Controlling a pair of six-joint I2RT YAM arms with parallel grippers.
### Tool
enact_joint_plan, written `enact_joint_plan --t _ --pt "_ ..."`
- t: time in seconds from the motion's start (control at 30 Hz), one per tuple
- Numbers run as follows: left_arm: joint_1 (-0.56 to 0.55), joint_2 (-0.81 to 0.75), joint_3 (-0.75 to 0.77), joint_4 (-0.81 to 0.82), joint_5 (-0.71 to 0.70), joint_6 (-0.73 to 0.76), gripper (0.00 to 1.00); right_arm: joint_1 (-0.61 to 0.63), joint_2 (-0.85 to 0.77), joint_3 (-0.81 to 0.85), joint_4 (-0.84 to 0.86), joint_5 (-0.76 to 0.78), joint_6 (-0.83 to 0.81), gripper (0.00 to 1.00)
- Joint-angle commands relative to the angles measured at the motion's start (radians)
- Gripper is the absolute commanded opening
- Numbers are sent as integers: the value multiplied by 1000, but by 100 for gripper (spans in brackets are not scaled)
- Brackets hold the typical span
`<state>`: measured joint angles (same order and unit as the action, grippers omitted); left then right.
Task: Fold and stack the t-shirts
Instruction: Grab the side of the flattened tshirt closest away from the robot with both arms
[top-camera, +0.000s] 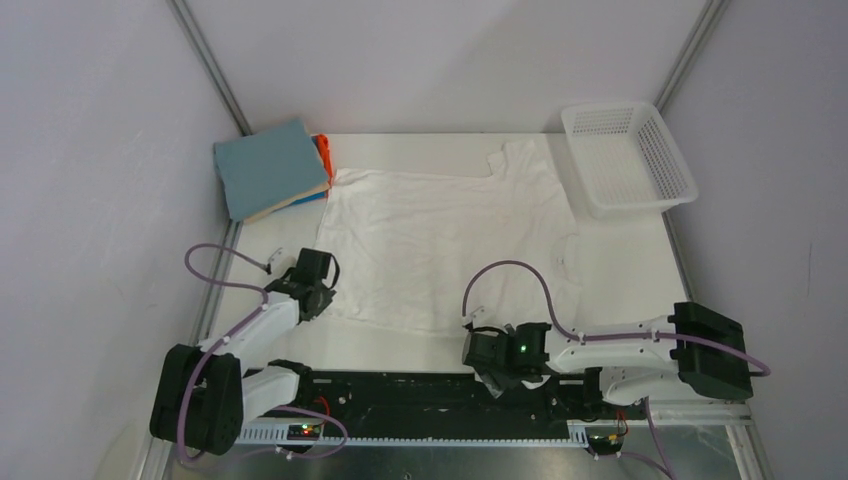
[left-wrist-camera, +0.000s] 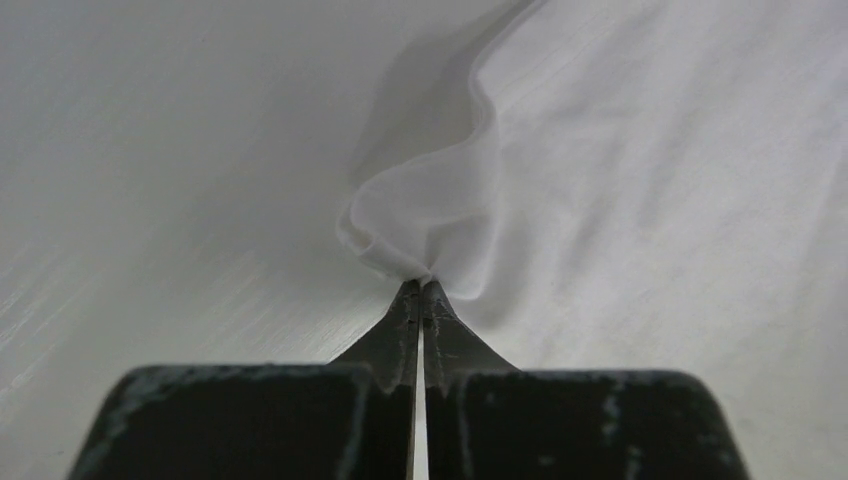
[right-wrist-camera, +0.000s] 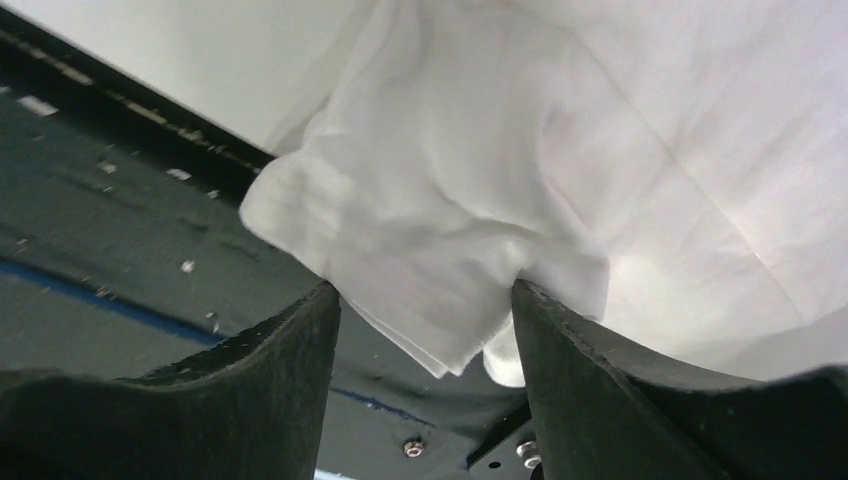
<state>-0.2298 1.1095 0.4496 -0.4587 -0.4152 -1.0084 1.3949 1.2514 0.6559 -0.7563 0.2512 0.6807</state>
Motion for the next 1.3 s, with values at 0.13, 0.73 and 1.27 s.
enact_joint_plan --t 0.13,0.73,1.27 --pt "-5 52 27 32 2 17 0 -76 85 -16 45 28 -8 39" --pt "-6 -307 -84 -151 15 -59 0 -136 -224 28 -65 -401 -183 0" --pt "-5 -491 -10 -322 -26 -88 0 -166 -205 133 -188 -114 -112 0"
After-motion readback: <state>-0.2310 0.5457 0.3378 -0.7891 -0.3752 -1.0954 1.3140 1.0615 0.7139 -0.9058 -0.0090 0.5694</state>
